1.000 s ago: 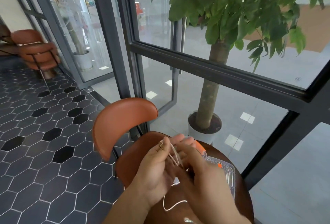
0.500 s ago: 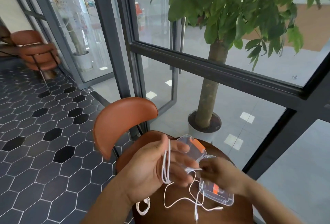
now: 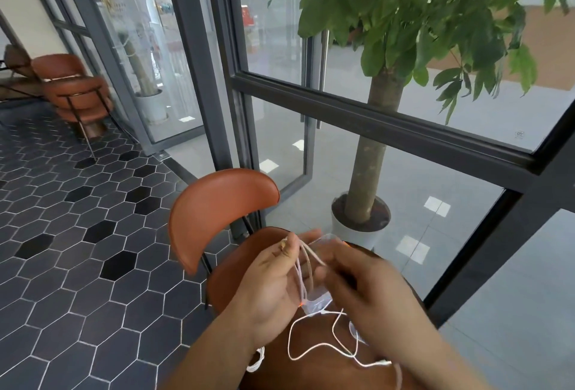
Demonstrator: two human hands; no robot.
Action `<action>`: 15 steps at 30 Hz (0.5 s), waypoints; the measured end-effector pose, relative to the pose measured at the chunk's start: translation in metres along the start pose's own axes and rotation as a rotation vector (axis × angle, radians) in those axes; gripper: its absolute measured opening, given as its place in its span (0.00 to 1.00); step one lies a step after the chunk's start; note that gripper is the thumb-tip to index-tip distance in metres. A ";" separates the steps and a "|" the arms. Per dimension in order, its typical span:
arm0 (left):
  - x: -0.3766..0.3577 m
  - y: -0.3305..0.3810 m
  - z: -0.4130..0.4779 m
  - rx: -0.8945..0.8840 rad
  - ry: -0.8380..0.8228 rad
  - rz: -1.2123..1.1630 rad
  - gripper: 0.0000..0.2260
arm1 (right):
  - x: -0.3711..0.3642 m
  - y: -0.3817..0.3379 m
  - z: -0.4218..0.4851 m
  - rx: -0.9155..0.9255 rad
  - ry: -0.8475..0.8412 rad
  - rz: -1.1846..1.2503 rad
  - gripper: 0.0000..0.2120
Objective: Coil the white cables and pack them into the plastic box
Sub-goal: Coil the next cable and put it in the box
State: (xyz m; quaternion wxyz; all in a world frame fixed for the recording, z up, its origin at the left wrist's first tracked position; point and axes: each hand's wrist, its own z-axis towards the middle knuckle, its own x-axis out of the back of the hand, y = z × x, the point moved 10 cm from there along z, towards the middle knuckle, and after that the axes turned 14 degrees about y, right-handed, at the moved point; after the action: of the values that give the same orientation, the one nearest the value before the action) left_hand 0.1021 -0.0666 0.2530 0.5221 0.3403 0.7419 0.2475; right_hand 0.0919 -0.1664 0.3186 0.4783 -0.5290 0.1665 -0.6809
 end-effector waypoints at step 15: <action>-0.019 0.004 -0.002 0.057 -0.049 -0.272 0.16 | -0.057 0.105 -0.067 -0.075 -0.064 -0.203 0.08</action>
State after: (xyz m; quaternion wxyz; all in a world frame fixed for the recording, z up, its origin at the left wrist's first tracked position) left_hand 0.1055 -0.0780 0.2680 0.5589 0.2571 0.7749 0.1450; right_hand 0.0819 -0.1895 0.1840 0.3920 -0.5823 0.1221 -0.7017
